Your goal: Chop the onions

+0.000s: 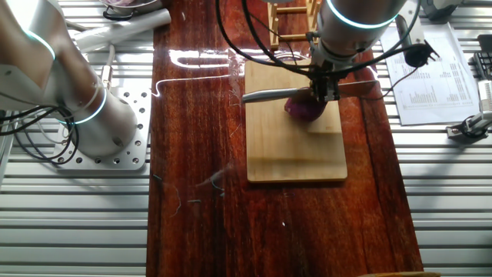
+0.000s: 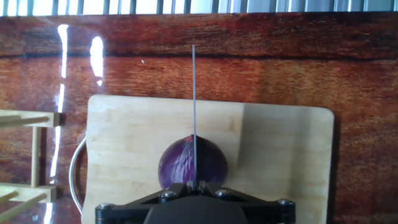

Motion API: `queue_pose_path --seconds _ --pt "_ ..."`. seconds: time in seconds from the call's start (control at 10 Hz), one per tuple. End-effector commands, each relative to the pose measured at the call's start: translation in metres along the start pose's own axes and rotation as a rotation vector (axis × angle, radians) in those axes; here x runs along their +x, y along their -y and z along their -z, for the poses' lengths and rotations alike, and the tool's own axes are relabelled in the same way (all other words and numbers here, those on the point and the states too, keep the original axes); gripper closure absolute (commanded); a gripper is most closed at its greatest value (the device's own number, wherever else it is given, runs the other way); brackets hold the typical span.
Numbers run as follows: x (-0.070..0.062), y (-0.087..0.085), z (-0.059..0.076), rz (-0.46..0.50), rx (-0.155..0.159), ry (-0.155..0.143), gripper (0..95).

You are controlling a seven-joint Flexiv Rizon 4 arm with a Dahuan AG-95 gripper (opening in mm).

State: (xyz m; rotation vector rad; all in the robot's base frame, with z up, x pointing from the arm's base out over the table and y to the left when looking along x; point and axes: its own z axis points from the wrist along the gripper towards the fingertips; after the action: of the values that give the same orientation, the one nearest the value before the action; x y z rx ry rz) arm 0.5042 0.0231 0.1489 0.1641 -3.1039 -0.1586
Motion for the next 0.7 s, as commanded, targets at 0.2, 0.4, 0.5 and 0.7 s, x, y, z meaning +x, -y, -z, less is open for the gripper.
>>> queue_pose_path --seconds 0.2,0.4,0.5,0.7 --pt "0.0075 0.0034 0.0081 0.0 0.001 -0.013 95.0" --pt "0.0077 0.0041 0.0071 -0.002 -0.001 -0.003 95.0" --pt "0.0076 0.0042 0.007 -0.005 0.0 -0.009 95.0" --pt "0.0087 0.0035 0.0095 -0.015 0.001 -0.025 95.0"
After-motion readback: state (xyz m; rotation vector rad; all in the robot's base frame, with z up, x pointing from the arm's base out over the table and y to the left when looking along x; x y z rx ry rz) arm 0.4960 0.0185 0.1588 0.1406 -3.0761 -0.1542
